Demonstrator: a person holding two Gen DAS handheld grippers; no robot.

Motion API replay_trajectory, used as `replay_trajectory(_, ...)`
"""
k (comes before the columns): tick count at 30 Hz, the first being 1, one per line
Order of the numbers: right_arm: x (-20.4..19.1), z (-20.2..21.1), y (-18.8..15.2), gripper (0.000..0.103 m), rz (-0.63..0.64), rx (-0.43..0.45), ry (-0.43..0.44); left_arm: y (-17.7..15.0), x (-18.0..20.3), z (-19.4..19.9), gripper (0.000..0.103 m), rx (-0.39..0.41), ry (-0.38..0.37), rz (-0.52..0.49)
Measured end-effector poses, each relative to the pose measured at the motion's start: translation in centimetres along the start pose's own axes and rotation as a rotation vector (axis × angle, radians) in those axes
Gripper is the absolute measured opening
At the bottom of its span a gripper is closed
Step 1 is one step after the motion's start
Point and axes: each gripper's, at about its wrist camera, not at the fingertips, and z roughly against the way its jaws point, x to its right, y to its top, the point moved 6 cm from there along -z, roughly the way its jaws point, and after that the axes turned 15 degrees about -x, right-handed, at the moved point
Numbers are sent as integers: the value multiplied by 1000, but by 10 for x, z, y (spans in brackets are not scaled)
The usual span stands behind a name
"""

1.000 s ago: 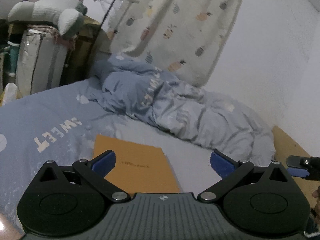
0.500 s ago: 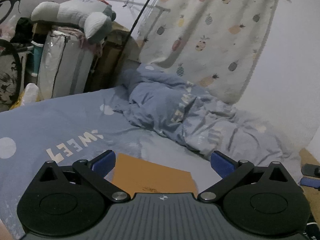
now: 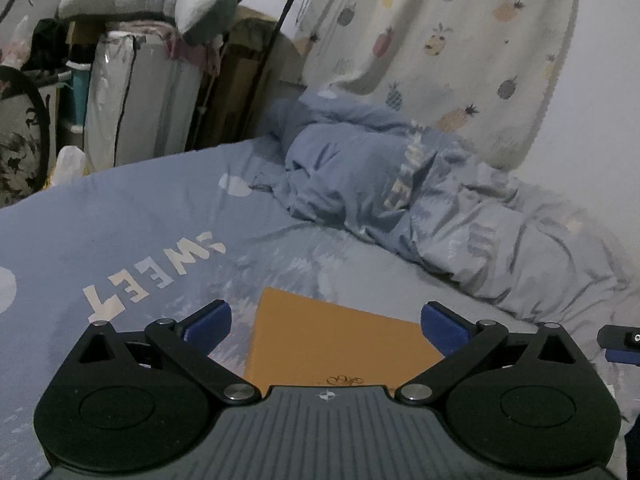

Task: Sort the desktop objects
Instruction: 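Move both grippers toward the flat orange box lid on the bed, then close both grippers on the edge of the orange lid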

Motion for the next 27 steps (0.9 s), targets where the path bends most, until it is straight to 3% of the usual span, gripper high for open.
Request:
replay_trajectory(8,12,-65,9,103,-20,-91,8,-1,-11,-56,103,-82,34,5)
replay_trajectory(27,32,-201,-5,103,-2,-312,3,-13,-36,-162,103,-298,30,43)
